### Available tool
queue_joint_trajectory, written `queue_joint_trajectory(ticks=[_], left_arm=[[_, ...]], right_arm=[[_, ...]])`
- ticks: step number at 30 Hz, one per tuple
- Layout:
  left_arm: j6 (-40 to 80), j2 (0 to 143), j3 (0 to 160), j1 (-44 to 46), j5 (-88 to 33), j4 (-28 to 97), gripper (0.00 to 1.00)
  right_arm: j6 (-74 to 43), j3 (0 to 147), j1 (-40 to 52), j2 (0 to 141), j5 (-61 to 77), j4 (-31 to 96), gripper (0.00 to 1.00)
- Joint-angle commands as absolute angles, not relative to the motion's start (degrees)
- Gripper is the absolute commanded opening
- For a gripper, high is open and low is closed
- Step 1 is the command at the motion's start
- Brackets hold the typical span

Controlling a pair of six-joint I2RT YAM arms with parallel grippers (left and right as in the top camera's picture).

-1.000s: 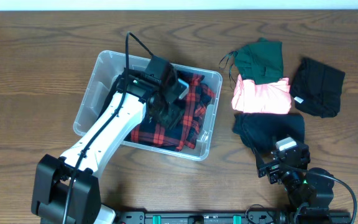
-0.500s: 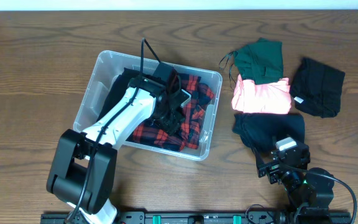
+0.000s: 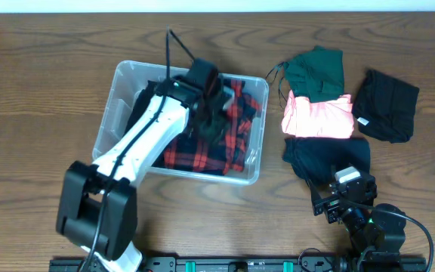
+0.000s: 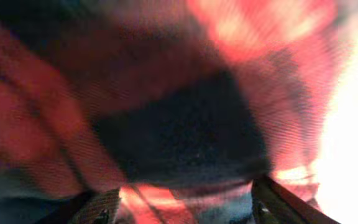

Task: Pack container

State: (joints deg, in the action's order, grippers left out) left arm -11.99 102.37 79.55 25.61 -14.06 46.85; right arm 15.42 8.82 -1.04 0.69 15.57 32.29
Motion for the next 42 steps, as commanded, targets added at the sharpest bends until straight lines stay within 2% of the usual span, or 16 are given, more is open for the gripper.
queue_joint_trajectory(ticks=[1,7,22,28,36,42], left_arm=[[-9.5,98.7,82.7,25.4,-14.9,43.2,0.71],[-9.1,101.6,81.3,25.5,-15.0,37.6,0.71],[-3.0,119.5,81.1,25.5,-21.0,29.6,0.71],[-0.4,114.8,83.3,25.4,-21.0,31.4,0.71],[-0.1,100.2,85.1,25.3,-20.6,33.7,0.73],[-0.1,97.2,84.9,25.3,-19.4,44.4,0.73]], right_arm=[[14.8,8.7,-1.8,0.3,15.4,32.4,0.99],[14.8,8.7,-1.8,0.3,15.4,32.4,0.99],[14.8,8.7,-1.8,0.3,15.4,32.4,0.99],[14.8,8.7,-1.8,0.3,15.4,32.4,0.99],[14.8,8.7,-1.8,0.3,15.4,32.4,0.99],[14.8,8.7,-1.8,0.3,15.4,32.4,0.99]])
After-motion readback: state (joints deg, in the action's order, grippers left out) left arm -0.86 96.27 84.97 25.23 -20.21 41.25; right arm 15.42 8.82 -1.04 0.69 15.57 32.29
